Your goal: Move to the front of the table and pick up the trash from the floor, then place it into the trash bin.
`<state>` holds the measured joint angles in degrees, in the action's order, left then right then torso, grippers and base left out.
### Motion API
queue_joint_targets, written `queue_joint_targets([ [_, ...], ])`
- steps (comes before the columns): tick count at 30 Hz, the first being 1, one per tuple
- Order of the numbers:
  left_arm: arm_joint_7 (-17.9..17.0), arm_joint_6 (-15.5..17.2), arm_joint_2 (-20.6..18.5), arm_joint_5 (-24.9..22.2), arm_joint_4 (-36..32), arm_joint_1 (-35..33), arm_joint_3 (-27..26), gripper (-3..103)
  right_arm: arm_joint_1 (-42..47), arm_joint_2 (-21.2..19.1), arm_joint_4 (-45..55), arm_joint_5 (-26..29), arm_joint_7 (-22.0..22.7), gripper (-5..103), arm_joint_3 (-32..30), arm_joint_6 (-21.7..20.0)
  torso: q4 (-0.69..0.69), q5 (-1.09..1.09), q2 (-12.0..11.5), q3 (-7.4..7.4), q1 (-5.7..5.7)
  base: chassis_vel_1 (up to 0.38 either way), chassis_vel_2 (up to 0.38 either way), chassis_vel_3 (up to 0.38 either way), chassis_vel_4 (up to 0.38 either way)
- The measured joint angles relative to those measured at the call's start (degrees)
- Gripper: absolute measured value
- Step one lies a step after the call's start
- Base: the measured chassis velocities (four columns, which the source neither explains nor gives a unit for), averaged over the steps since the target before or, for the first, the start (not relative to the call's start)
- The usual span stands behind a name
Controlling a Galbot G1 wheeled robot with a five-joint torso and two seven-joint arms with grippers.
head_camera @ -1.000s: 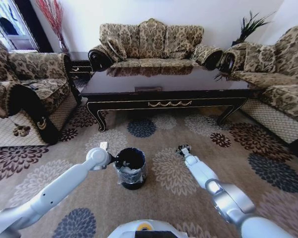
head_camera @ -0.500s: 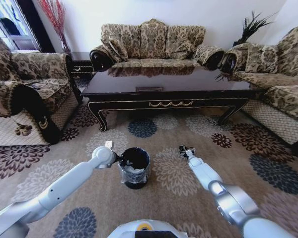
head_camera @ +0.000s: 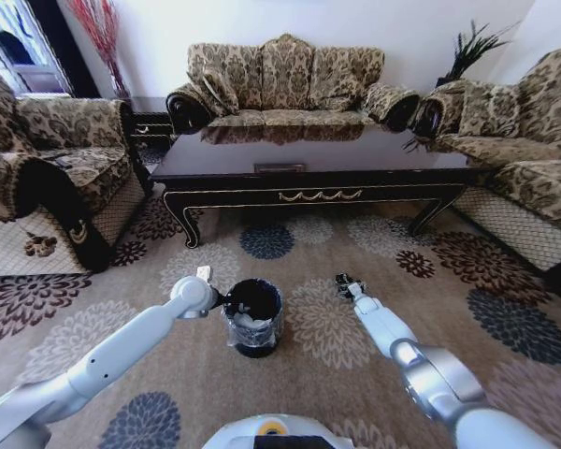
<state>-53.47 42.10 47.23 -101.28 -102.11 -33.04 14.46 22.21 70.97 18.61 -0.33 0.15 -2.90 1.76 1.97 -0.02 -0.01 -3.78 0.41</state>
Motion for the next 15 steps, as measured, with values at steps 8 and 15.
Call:
queue_joint_targets([
  [8, 0.1, 0.1, 0.2, -0.2, -0.2, 0.0, -0.1, 4, -0.1, 0.2, -0.1, -0.3, -0.1, 54, -0.3, 0.0, 0.0, -0.01, 0.0, 0.01, 0.0, 0.0, 0.0, 0.0, 0.0],
  [15, 0.1, 0.2, 0.1, -0.2, -0.3, -0.1, -0.2, 4, 0.2, 0.1, 0.3, -0.4, -0.2, 27, -0.4, 0.1, 0.0, -0.02, 0.0, 0.02, 0.0, 0.0, 0.0, 0.0, 0.0],
])
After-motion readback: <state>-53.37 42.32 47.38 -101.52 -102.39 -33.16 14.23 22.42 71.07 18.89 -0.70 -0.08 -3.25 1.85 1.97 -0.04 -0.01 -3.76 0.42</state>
